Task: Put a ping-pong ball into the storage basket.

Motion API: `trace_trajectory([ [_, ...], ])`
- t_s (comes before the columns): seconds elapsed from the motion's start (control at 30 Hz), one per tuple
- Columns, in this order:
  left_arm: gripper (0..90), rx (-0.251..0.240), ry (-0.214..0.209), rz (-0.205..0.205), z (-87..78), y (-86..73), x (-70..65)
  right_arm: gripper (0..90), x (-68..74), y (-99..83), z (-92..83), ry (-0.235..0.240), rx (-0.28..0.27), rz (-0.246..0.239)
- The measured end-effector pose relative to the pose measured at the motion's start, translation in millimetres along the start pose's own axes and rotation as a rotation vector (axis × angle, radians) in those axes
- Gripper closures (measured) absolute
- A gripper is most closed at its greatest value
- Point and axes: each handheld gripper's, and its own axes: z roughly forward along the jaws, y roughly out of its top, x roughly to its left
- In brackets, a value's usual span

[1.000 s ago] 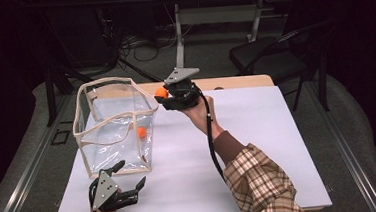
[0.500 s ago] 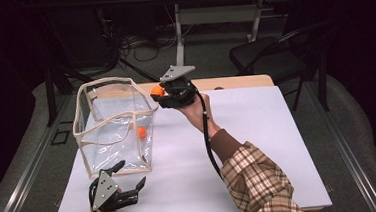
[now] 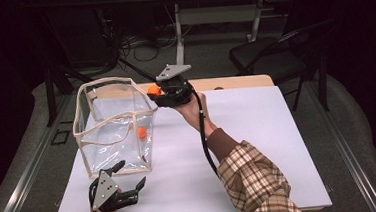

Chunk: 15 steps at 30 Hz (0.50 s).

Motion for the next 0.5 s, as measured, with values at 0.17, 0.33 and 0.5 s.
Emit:
trace_trajectory([
  [0.17,15.8,-0.002,0.001,-0.001,0.3,-0.2,-0.2,50.6,1.1,1.0,3.2,0.002,-0.001,-0.001],
  [0.33,15.8,-0.001,0.0,0.0,0.2,-0.1,-0.1,50.6,2.3,3.4,5.8,0.002,0.001,-0.004],
  [0.5,15.8,-0.001,-0.001,0.001,0.3,0.0,-0.2,50.6,3.7,6.6,8.2,0.005,-0.001,-0.01],
])
